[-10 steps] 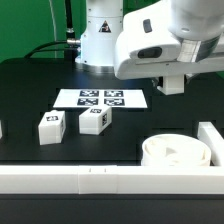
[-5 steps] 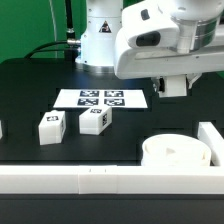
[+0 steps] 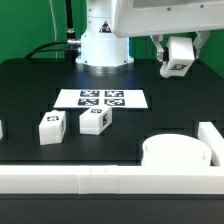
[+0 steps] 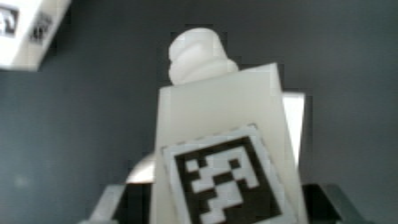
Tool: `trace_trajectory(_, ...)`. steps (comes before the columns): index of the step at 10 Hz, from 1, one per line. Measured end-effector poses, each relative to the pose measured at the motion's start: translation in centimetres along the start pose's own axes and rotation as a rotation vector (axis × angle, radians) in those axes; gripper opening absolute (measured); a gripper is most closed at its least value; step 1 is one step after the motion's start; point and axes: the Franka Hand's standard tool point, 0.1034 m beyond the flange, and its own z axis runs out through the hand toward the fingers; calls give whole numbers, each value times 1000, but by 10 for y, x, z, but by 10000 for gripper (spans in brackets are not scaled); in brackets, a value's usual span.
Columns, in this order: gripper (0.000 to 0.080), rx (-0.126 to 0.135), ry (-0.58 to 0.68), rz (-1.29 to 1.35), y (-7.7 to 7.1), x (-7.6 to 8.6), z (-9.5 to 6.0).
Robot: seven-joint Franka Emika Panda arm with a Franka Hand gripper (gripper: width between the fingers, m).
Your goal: Assemble stool
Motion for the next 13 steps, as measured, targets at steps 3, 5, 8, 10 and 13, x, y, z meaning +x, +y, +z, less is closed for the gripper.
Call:
trace_trajectory(3,323,-1,173,-2,1,9,2)
trace_trajectory(5,323,3,358,-6,-1,23,3)
trace_trajectory(8,323,16,575,-12,-11,31,3)
trace_trajectory(10,323,21,664,-14,-11,31,8)
trace_trajectory(13,323,28,668,5,-3,55,19)
